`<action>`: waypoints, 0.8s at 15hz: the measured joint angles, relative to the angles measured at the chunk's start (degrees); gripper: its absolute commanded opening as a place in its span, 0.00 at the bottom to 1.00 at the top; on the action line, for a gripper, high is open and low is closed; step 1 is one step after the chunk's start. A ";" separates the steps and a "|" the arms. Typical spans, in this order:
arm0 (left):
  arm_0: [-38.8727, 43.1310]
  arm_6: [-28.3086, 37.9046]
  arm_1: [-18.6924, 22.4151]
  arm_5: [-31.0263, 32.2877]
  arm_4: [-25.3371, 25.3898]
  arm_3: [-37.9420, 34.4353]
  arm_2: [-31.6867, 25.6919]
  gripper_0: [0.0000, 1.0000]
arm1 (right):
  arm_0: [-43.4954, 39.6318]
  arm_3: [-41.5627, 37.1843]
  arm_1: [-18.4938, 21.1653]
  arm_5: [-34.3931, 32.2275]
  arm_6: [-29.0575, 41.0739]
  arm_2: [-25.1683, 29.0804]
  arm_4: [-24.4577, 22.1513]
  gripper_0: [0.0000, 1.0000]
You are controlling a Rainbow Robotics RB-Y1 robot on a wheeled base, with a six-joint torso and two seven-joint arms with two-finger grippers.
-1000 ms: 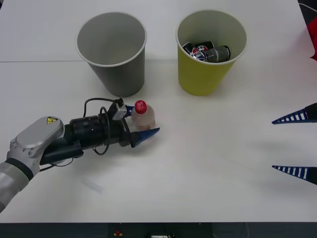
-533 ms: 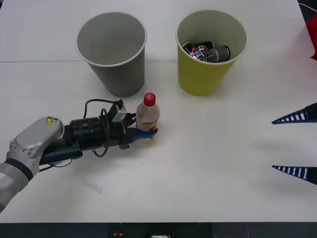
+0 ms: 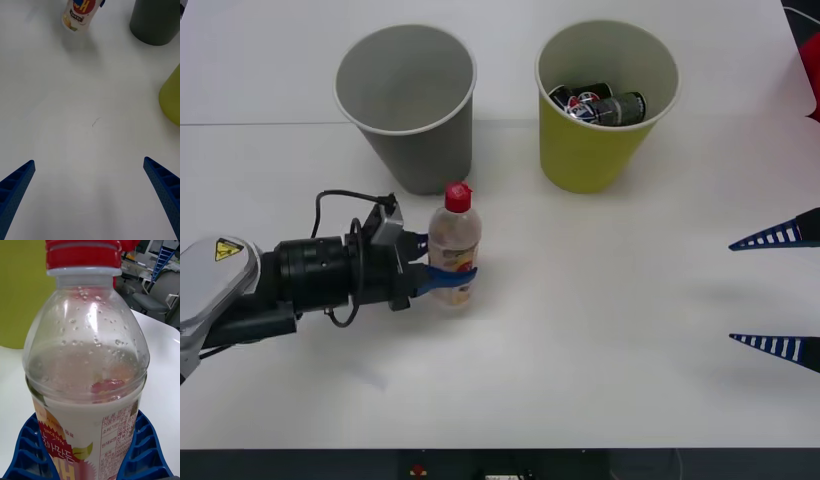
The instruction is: Put the can into the green bin and the plastic bottle into the gray bin
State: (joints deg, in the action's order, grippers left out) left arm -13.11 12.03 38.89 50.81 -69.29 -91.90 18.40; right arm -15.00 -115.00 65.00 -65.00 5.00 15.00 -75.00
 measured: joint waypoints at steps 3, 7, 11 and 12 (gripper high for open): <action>3.84 12.95 1.28 0.09 -7.79 -9.74 -4.49 0.00 | 0.00 0.00 0.00 0.00 0.00 0.00 0.00 1.00; 4.74 30.93 4.91 0.09 -14.39 -19.47 -7.48 0.00 | 0.00 0.00 0.00 0.00 0.00 0.00 0.00 1.00; 4.68 52.00 11.07 0.10 -20.47 -29.84 -10.94 0.00 | 0.00 0.00 0.00 0.00 0.00 0.00 0.00 1.00; 4.68 56.36 12.67 0.14 -21.49 -31.99 -12.03 0.00 | 0.00 0.00 0.00 0.00 0.00 0.00 0.00 1.00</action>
State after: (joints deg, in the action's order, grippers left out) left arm -8.43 68.40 51.56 50.96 -90.78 -123.89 6.37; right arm -15.00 -115.00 65.00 -65.00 5.00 15.00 -75.00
